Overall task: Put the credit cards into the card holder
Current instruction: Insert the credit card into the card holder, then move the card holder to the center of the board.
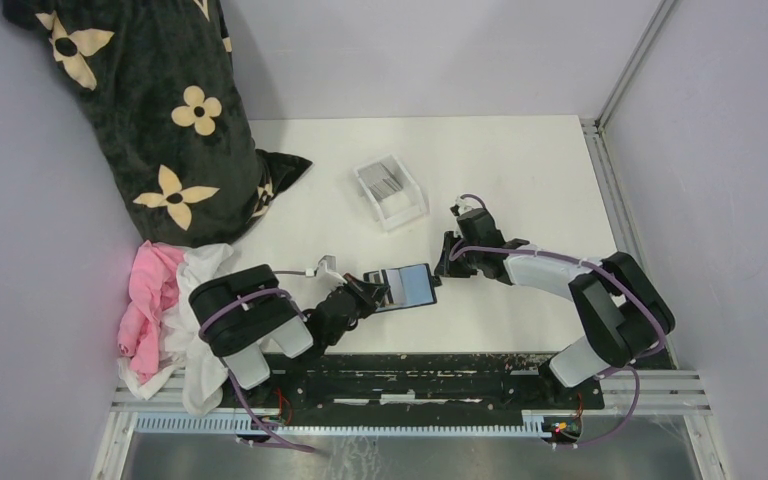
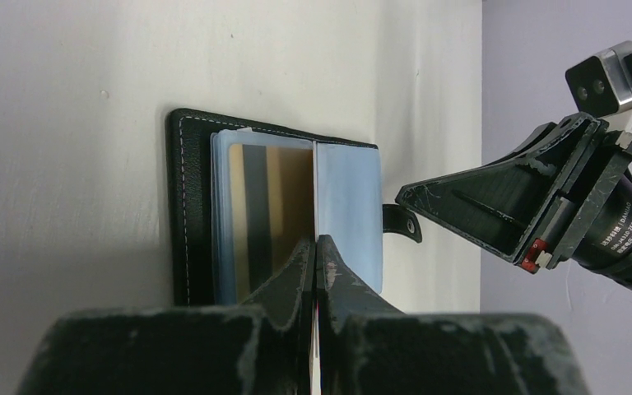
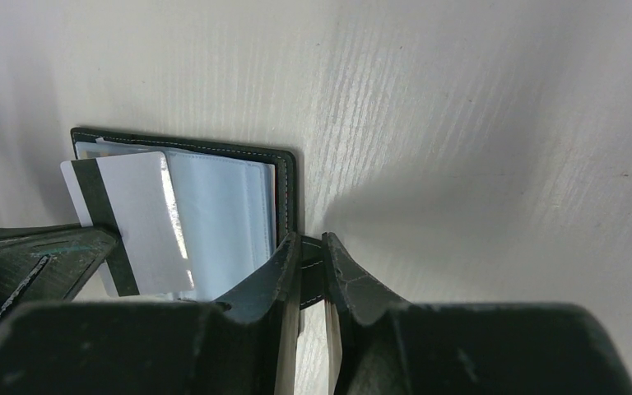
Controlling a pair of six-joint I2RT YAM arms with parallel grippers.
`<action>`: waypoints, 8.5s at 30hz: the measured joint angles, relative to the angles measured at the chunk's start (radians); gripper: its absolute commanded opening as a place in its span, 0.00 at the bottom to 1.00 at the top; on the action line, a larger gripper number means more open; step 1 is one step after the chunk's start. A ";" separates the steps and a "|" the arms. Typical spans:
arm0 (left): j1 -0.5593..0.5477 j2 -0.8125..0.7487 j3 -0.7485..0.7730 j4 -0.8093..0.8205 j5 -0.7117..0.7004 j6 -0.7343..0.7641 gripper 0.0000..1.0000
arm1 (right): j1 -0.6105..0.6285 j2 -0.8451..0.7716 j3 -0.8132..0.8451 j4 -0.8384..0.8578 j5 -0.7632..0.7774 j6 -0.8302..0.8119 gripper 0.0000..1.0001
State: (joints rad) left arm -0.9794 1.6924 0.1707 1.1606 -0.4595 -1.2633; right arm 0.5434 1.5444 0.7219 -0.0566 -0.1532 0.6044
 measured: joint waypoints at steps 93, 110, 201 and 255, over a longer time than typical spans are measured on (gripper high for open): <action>-0.257 -0.173 0.146 -0.543 -0.193 -0.170 0.56 | 0.025 0.055 0.012 0.023 -0.003 0.000 0.23; -0.273 -0.174 0.138 -0.520 -0.194 -0.133 0.58 | 0.146 -0.067 0.094 -0.127 0.082 -0.046 0.51; -0.302 -0.116 -0.034 -0.160 -0.108 -0.080 0.45 | 0.534 0.283 0.439 -0.474 0.381 -0.097 0.07; -0.303 -0.605 -0.093 -0.722 -0.221 0.075 0.64 | 0.536 -0.430 -0.161 -0.410 0.465 0.272 0.58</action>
State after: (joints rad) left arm -1.2823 1.0874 0.0776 0.4385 -0.6804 -1.1885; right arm 1.0798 1.1141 0.5606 -0.4664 0.3122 0.8761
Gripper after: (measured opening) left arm 0.640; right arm 0.581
